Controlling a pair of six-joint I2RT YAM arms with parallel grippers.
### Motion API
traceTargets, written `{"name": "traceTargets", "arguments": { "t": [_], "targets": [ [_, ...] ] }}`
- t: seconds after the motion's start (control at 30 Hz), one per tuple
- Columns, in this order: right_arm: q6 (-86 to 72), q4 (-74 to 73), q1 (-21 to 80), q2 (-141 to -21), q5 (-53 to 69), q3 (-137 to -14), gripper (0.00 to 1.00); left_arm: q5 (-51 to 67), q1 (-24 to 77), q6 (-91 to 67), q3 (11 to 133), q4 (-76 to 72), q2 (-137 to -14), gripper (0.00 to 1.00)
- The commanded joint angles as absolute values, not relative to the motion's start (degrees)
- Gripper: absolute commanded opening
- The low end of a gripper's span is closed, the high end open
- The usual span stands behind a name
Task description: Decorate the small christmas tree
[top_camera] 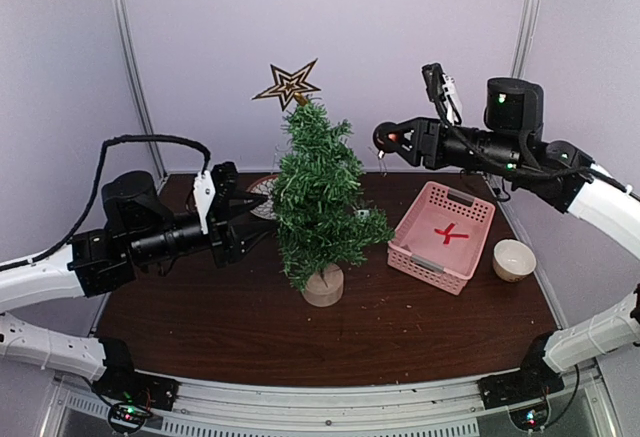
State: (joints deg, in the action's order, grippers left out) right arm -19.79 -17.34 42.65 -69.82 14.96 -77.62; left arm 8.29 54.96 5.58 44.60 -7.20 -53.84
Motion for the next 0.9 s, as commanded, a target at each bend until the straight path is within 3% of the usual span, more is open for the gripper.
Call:
{"name": "traceTargets", "arguments": {
  "t": [0.0,0.53,0.87],
  "targets": [
    [-19.8,-14.5,46.7,-69.3,15.1,-77.8,0.35,5.4,57.7,9.6,46.2,-12.6,-57.0,0.50],
    [-19.4,-12.2,53.9,-68.7,13.7,-78.5,0.35,1.3,63.3,10.9,50.9,-25.9,-68.1,0.34],
    [-18.1,-11.5,54.7,-70.2,11.9,-79.5,0.35,-1.6,65.0,13.5,54.1,-28.4,-71.9,0.38]
  ]
}}
